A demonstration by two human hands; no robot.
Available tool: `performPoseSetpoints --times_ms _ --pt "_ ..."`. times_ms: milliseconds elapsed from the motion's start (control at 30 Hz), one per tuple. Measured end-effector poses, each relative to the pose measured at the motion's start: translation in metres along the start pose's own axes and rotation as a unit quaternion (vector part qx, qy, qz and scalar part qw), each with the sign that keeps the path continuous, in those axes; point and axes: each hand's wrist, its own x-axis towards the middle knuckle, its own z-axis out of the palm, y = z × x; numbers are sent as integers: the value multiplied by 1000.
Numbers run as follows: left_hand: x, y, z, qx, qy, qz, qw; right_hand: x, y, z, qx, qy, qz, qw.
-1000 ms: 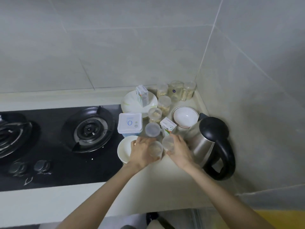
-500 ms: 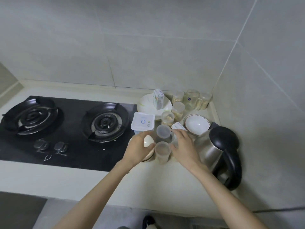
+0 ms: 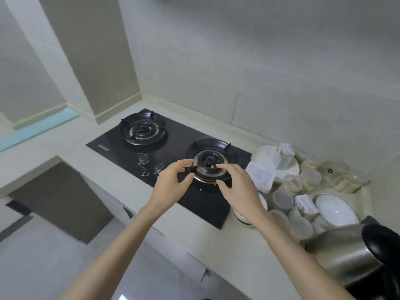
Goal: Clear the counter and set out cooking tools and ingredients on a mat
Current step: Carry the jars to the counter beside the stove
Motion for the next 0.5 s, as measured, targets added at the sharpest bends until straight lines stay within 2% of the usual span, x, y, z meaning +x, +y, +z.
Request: performPoseSetpoints --times_ms 133,500 --pt "-24 -38 -63 10 69 -45 997 17 -59 37 22 -42 -60 997" --pt "-107 -143 -244 40 172 -93 980 25 -227 155 32 -116 -168 978"
